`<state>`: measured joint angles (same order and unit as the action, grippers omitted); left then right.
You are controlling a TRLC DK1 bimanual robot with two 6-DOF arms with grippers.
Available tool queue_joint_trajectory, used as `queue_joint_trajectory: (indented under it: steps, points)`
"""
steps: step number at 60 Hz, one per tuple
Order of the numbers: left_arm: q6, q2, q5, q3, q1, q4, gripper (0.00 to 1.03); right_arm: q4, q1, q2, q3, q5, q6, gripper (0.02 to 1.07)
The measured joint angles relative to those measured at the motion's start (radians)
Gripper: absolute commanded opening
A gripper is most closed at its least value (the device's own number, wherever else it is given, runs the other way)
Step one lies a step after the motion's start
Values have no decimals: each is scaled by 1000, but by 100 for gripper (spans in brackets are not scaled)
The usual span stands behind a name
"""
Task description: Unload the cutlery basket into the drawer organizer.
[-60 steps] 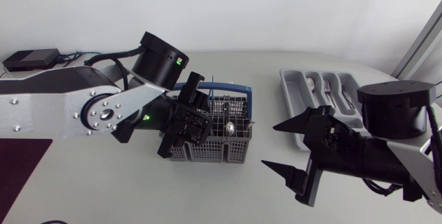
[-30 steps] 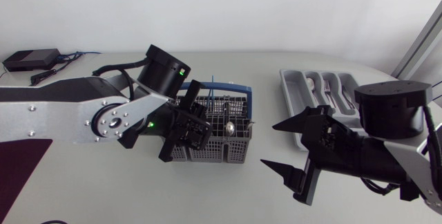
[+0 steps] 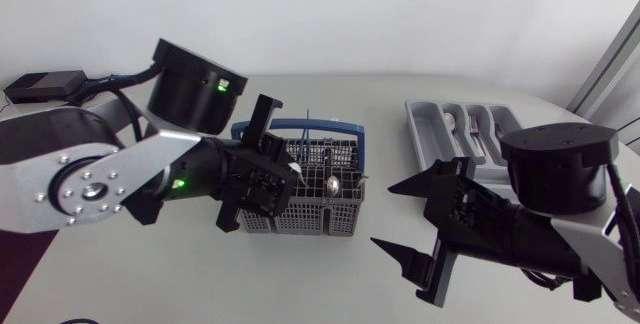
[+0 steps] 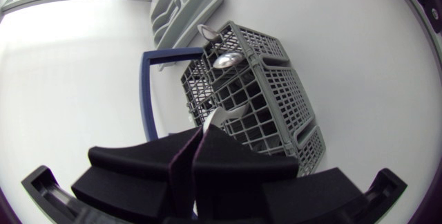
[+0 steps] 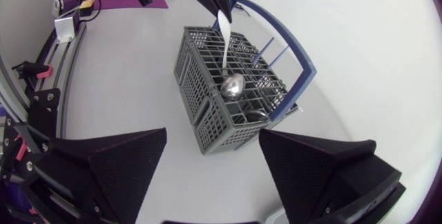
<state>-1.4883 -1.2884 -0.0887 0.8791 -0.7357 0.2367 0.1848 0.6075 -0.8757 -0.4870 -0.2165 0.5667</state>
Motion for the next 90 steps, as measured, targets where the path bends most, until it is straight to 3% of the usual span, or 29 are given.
queue_joint_trajectory:
  steps: [12, 23, 38, 47, 62, 74, 90]
  points:
    - [11, 129, -50, -45, -35, 21, 22, 30, 75, 42, -3, 71, -35, 98]
    - [62, 256, -109, -54, -80, 108, 21, 48, 127, 97, -3, 135, -69, 98]
    - [369, 216, -127, 123, -130, 287, 21, 55, 149, 209, -3, 209, -101, 98]
    - [586, 108, -125, 247, -145, 309, 21, 51, 169, 262, -3, 274, -121, 98]
    - [923, -29, 8, 335, -144, 339, 21, -54, 238, 267, -3, 414, -141, 95]
    - [1193, -99, 186, 419, -110, 346, 22, -166, 282, 246, -2, 491, -145, 92]
    - [1381, -171, 315, 470, -66, 342, 22, -270, 291, 198, 7, 536, -129, 71]
